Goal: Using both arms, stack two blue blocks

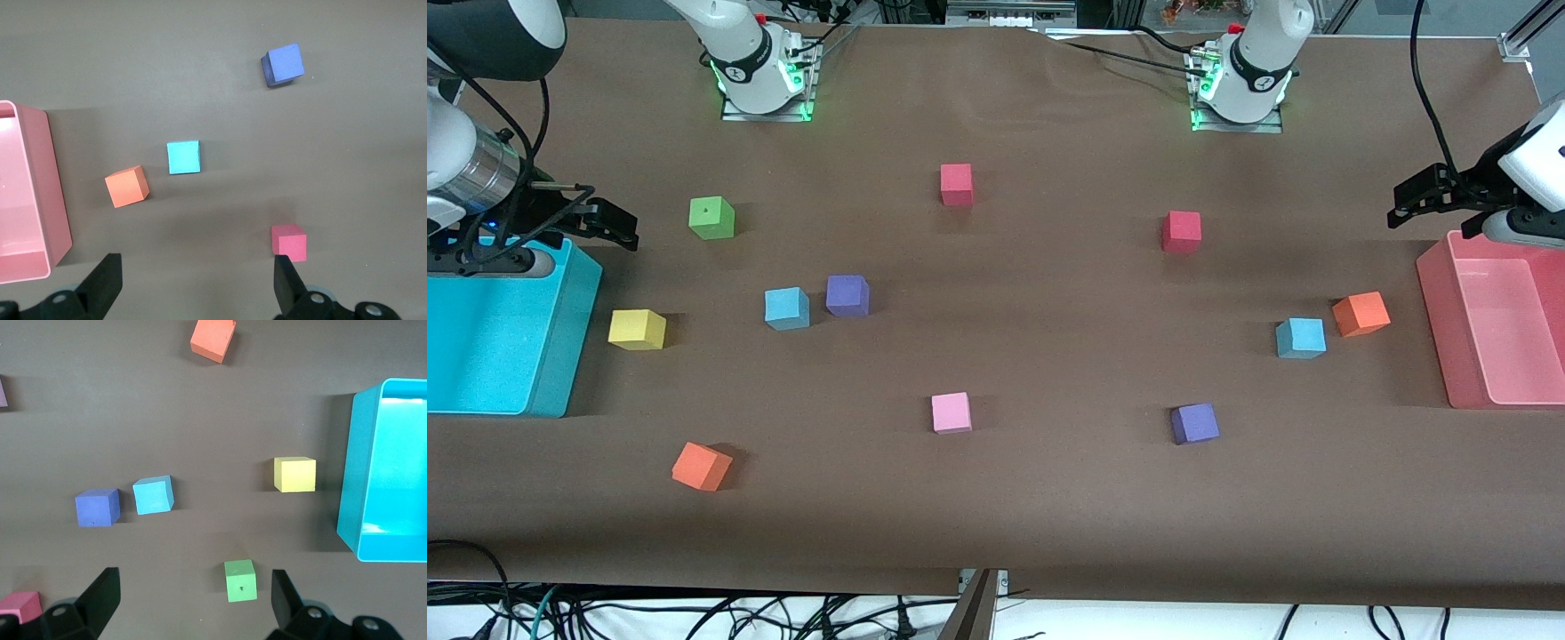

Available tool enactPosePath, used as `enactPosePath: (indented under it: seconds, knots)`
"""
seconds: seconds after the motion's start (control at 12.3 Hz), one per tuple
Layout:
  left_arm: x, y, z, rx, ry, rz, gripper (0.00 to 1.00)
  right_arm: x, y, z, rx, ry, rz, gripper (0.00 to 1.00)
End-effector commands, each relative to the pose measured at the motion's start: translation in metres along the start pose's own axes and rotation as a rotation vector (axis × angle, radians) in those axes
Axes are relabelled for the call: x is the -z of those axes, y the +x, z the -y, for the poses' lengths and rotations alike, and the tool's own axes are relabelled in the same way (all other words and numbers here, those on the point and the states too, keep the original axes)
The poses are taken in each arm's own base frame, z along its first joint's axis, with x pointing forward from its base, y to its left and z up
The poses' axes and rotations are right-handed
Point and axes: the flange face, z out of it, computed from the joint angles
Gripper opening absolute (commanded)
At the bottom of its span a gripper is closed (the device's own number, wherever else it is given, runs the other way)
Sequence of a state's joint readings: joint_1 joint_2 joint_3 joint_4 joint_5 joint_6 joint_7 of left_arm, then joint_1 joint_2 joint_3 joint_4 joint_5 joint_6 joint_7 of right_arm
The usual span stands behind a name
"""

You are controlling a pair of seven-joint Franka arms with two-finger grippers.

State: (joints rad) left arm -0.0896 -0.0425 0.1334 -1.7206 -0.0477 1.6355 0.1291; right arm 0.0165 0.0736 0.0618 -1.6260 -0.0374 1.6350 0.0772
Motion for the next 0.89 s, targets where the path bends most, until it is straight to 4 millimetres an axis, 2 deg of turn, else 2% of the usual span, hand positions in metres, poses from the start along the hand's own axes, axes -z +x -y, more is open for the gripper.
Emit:
enactPosePath:
  seconds: [0.0,0.08,0.33,0.57,0.81]
  knots:
    - [0.011,-0.005,0.018,0.215,0.005,-0.008,1.0,0.007,0.001,0.001,0.01,0.001,0.004,0.99]
    - [0.016,-0.005,0.014,0.3,0.017,-0.016,1.0,0.006,0.001,0.001,0.014,0.001,0.006,1.0]
    - [0.02,-0.003,-0.001,0.274,0.08,-0.021,1.0,0.006,0.0,0.001,0.012,0.0,0.013,1.0]
    - [0.023,-0.003,0.0,0.119,0.078,-0.022,1.0,0.006,0.0,0.001,0.013,0.0,0.013,0.99]
    - [0.022,-0.003,0.002,0.121,0.072,-0.02,1.0,0.006,0.0,0.001,0.012,0.0,0.013,1.0]
